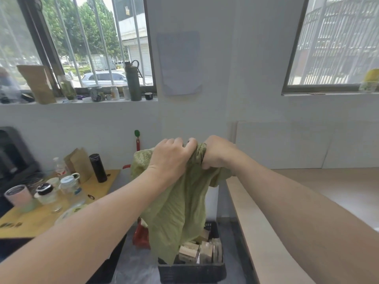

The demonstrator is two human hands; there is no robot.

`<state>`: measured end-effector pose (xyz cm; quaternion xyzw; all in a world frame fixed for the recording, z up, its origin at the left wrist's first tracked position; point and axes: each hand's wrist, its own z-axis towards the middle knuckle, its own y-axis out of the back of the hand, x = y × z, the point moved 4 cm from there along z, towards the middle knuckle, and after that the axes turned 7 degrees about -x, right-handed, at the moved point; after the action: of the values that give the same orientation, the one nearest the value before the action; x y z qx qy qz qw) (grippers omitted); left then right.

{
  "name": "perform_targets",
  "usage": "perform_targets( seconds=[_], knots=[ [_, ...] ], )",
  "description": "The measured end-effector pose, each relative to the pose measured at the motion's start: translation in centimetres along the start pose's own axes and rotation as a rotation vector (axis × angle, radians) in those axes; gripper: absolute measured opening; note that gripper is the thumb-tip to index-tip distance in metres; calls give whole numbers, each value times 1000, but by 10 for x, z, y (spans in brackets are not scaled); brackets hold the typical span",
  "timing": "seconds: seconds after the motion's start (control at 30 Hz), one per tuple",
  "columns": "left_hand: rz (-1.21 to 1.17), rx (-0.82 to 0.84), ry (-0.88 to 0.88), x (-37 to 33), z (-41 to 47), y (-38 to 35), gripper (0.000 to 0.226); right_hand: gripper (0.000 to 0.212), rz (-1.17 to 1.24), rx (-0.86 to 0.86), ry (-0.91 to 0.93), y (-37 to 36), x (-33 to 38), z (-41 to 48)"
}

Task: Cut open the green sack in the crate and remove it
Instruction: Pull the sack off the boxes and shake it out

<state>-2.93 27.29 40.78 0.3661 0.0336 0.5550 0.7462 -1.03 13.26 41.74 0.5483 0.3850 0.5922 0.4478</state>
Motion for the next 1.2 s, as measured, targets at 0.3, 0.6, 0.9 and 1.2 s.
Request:
perform_targets(
  seconds=[0.3,0.6,0.9,1.2],
  knots=[
    [-194,148,199,3,10,-10,28,70,-410,-432,212,4,-1,-22],
    [-644,318,403,16,40,1,14,80,-487,-801,329,6,-6,-25],
    [-722,423,225,13,36,4,22,27,-481,-730,350,16,-6,-12],
    [-172,187,-12,-3,37,-1,49,10,-90,-315,96,21,-7,-1]
  ],
)
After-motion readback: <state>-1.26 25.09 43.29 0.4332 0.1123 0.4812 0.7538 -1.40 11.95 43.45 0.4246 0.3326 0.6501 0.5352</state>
